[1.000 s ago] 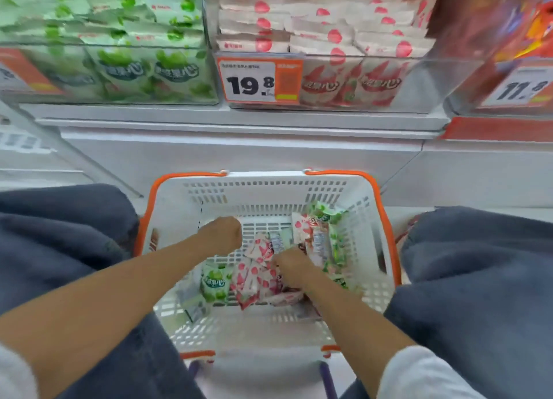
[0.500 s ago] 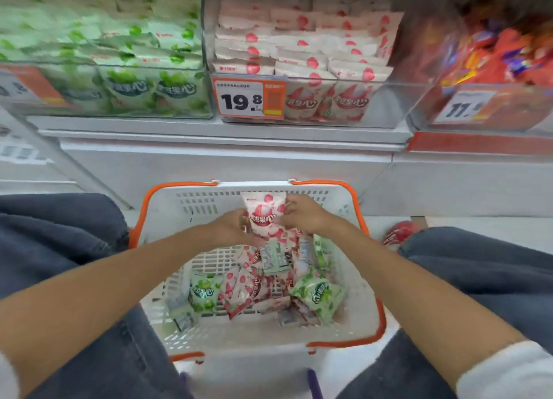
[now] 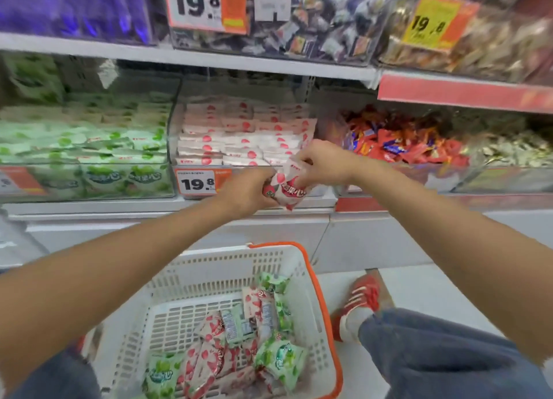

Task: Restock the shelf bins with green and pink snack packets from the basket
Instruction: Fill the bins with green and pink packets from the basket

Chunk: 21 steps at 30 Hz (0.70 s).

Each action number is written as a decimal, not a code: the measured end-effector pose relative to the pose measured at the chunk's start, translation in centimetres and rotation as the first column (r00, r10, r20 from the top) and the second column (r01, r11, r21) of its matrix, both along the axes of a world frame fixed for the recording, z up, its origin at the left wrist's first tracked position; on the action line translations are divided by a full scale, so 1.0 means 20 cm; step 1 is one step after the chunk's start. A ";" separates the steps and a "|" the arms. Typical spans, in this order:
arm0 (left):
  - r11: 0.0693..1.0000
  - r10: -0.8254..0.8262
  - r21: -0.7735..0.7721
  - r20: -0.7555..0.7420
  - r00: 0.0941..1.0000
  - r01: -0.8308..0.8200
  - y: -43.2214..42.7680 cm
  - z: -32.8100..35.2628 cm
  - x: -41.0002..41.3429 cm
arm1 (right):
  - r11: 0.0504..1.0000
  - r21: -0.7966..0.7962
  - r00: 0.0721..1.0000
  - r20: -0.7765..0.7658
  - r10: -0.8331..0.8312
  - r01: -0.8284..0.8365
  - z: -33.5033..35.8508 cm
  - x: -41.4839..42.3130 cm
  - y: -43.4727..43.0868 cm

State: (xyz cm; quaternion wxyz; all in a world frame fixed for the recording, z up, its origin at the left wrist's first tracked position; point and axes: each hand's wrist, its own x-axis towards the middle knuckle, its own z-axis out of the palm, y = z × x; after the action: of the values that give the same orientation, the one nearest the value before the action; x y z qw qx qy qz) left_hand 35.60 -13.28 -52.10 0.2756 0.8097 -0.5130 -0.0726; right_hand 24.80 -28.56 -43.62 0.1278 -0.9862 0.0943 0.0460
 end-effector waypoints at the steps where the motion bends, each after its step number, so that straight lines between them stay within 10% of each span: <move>1: 0.999 0.035 -0.042 0.021 0.999 -0.034 -0.04 0.07 0.04 | 1.000 0.002 0.998 0.062 -0.023 0.022 0.08 0.00 -0.04; 7: 0.980 0.192 -0.069 0.085 0.978 -0.186 -0.30 0.27 0.37 | 0.969 -0.204 0.961 0.262 -0.083 0.139 0.23 0.13 -0.33; 21: 0.993 0.047 0.105 0.072 0.996 -0.055 -0.43 0.15 0.54 | 0.903 -0.428 0.996 -0.062 -0.067 0.034 0.09 0.43 -0.46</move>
State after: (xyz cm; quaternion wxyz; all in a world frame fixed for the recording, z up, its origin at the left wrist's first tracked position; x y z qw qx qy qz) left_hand 46.43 -21.83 -49.07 0.2158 0.8381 -0.4968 -0.0647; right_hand 33.45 -37.68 -41.83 -0.0934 -0.9851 0.1323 0.0581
